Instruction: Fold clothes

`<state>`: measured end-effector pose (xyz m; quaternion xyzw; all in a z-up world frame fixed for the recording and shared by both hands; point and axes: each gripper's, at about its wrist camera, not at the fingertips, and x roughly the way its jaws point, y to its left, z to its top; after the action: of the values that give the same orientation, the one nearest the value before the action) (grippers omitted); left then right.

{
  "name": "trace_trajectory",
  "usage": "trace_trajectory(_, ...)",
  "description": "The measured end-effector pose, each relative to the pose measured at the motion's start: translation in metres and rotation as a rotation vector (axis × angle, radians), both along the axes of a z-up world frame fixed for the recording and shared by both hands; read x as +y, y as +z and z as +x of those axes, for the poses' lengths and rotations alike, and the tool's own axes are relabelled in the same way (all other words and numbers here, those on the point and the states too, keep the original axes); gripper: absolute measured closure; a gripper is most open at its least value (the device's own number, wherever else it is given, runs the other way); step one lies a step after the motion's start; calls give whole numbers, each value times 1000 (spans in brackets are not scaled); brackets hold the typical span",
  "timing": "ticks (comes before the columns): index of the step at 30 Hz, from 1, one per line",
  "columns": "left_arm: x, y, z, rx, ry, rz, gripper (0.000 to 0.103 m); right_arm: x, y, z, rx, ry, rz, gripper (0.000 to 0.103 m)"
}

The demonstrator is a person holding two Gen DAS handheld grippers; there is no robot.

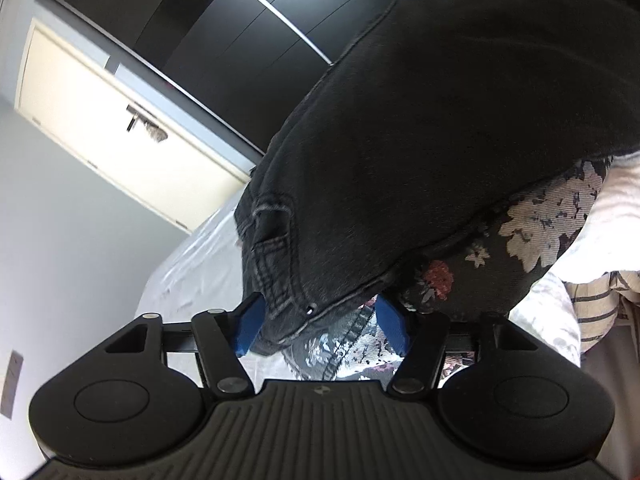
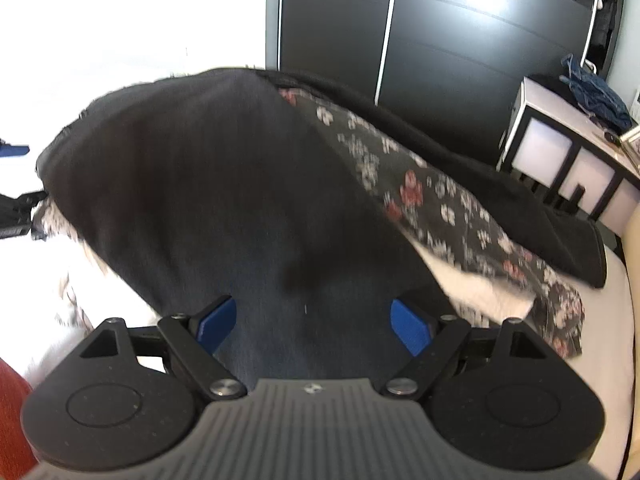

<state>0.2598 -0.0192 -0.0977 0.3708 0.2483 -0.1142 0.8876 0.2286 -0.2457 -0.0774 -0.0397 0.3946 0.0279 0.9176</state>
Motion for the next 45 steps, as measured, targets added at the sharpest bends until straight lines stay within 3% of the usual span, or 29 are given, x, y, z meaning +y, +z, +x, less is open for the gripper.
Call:
trace_trajectory(2, -4, -4, 1, -21, -12, 14, 55, 1, -5, -5, 24, 0, -2, 16)
trace_trajectory(5, -11, -9, 3, -52, -29, 36, 63, 2, -11, -12, 36, 2, -40, 16)
trace_trajectory(9, -13, 11, 7, -97, 11, -20, 68, -2, -8, -20, -16, -12, -125, 16)
trace_trajectory(14, -19, 30, 8, -126, 43, -10, 68, -20, 2, -19, -126, -53, -231, 9)
trace_trajectory(18, -21, 20, 17, -65, 8, 63, 63, -41, 1, 4, -69, -73, -137, 12)
trace_trajectory(20, -21, 12, 15, -74, -12, 103, 58, -48, -2, 13, -16, -66, -60, 32)
trace_trajectory(23, -25, 9, 14, -87, -20, 134, 57, -53, -4, 18, 15, -68, 18, 49)
trace_trajectory(26, -21, 16, 9, -65, -18, 89, 69, -53, -1, 19, 0, -56, 26, 70)
trace_trajectory(32, -6, 46, 5, -75, 20, -42, 76, -58, 19, 22, -71, -66, 54, 90)
trace_trajectory(38, 24, 102, -1, -69, 122, -269, 77, -55, 74, 34, -276, -36, 35, 95)
trace_trajectory(45, 70, 159, -14, -151, 248, -407, 78, -24, 148, 51, -502, 79, 62, 95)
